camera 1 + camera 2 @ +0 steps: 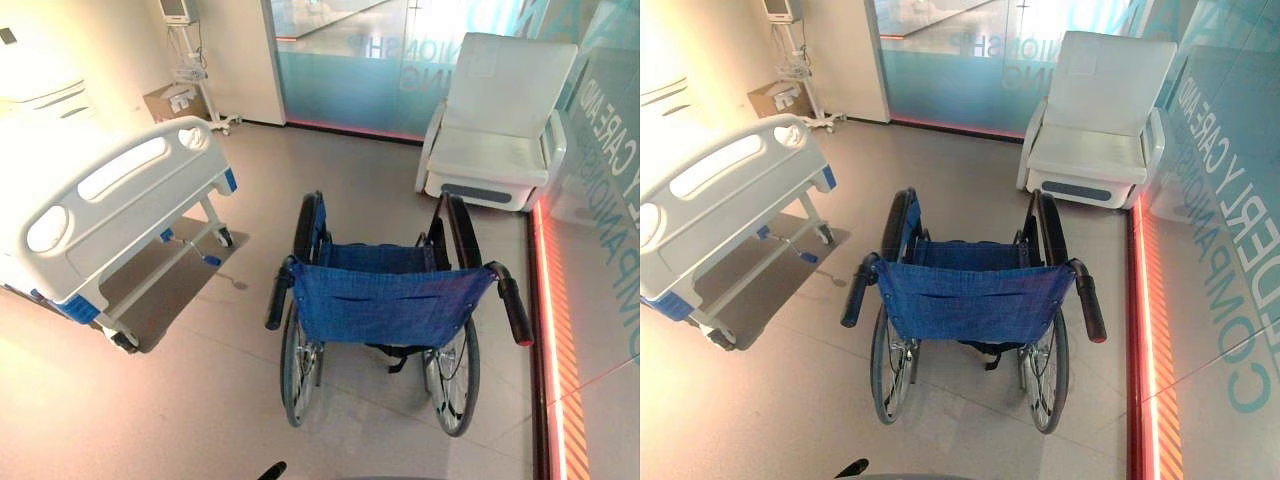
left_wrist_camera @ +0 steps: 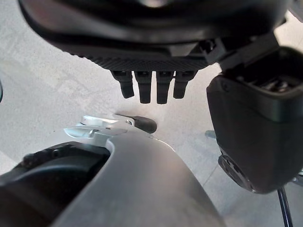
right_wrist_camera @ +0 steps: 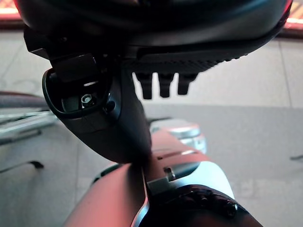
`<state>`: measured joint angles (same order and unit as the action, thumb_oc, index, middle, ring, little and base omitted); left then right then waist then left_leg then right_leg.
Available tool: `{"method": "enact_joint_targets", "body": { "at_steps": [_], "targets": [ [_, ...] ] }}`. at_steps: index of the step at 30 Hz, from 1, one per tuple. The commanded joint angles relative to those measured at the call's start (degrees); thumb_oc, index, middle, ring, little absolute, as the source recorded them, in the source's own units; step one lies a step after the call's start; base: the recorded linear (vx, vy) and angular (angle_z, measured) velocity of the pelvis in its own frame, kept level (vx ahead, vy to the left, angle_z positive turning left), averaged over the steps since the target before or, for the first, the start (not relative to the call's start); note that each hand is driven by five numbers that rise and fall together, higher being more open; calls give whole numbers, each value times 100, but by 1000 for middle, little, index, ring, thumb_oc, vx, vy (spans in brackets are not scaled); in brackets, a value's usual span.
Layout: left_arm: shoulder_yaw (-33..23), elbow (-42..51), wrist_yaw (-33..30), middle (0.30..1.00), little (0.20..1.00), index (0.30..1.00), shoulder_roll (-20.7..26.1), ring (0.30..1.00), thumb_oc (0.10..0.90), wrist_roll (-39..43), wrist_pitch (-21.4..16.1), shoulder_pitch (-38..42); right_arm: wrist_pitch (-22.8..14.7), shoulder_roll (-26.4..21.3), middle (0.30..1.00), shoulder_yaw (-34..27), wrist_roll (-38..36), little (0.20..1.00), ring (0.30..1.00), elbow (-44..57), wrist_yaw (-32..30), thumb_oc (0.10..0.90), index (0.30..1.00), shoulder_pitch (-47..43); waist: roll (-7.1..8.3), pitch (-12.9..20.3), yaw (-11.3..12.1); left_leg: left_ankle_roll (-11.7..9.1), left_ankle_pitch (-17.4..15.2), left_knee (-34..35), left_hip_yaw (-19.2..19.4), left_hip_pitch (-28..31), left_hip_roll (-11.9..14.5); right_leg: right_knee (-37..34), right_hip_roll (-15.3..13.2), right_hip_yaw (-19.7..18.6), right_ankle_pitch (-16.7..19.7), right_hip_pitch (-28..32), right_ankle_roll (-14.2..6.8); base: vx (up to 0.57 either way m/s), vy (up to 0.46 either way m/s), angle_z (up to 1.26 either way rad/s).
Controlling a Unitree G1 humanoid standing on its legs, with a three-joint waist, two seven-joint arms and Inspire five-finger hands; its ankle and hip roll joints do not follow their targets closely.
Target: Push the wheelchair next to the bed
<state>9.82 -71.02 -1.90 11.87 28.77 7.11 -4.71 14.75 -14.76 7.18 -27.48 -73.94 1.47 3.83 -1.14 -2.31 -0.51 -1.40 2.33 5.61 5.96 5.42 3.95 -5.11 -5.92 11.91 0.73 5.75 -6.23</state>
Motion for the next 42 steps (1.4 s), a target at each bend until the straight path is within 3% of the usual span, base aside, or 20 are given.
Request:
{"method": "enact_joint_targets", "body": {
  "at_steps": [1, 5, 10, 16, 21, 23, 29, 32, 36, 42],
  "targets": [
    [33, -324, -83, 900, 900, 900, -122, 900, 800, -286, -102, 362, -83, 382, 900, 131, 2, 900, 900, -294, -347, 800, 900, -306, 111, -218, 139, -128, -191, -61, -12, -57, -23, 11, -45, -39, 249, -91, 26, 0, 0, 0],
    [-124, -244, -278, 900, 900, 900, 11, 900, 800, 27, -156, 394, -281, 255, 900, -48, -243, 900, 900, -197, -871, 800, 900, -332, 84, -230, 116, -140, -185, -61, -12, -35, -16, 11, -36, -64, 247, -66, 26, 37, 12, 0],
    [-476, 84, -427, 900, 900, 900, 372, 900, 800, 116, -211, 344, -396, -17, 900, -272, -400, 900, 900, 468, -942, 800, 900, -248, 59, -235, 83, -135, -178, -61, 9, -38, -8, 11, -34, -105, 237, -74, 20, 0, 0, 0],
    [-949, 922, -522, 900, 900, 900, 958, 900, 800, 215, 58, 304, -667, -469, 900, -580, -632, 900, 900, 1369, -700, 800, 900, -176, 58, -173, 96, -137, -161, -61, 5, -49, 8, 11, -29, -102, 230, -77, 13, 38, 4, 1],
    [-1591, 1964, -618, 900, 900, 900, 1277, 900, 800, 722, 224, 69, -636, -738, 900, -953, -806, 900, 900, 2918, -1120, 800, 900, 99, 87, -146, 90, -134, -149, -61, -4, -55, -3, 11, -43, -68, 240, -71, 10, 7, -1, 0],
    [-2061, 2862, -754, 900, 900, 900, 1496, 900, 800, 864, 308, -140, -525, -919, 900, -1274, -903, 900, 900, 4154, -1447, 800, 900, 341, 112, -149, 69, -140, -147, -61, -6, -54, -4, 11, -47, -53, 247, -64, 11, 32, -6, 4],
    [-2761, 3828, -923, 900, 900, 900, 1823, 900, 800, 1035, -25, -271, -688, -1208, 900, -1905, -752, 900, 900, 5114, -1701, 800, 900, 461, 127, -117, 29, -151, -160, -61, -9, -16, 3, 11, -49, -51, 208, -13, 12, 47, 7, 6],
    [-3052, 4774, -1243, 900, 900, 900, 2032, 900, 800, 649, -123, -361, -758, -1399, 900, -2385, -561, 900, 900, 5814, -2128, 800, 900, 491, 133, -110, 28, -159, -168, -61, -21, -3, 18, 11, -49, -51, 180, 9, 24, 51, 6, 2],
    [-3410, 5718, -1663, 900, 900, 900, 2292, 900, 800, 151, -233, -375, -790, -1658, 900, -2859, 111, 900, 900, 6646, -3144, 800, 900, 389, 127, -121, 32, -165, -176, -61, -55, -7, 26, 11, -38, -92, 152, 13, 43, 43, 3, 0],
    [-3657, 7078, -2161, 900, 900, 900, 2696, 900, 800, -156, -396, -132, -344, -1912, 900, -3225, 904, 900, 900, 7629, -4527, 800, 900, 82, 108, -127, 39, -176, -196, -61, -80, 8, 42, 11, -19, -168, 115, 46, 64, 41, 8, -1]
  ]
}}
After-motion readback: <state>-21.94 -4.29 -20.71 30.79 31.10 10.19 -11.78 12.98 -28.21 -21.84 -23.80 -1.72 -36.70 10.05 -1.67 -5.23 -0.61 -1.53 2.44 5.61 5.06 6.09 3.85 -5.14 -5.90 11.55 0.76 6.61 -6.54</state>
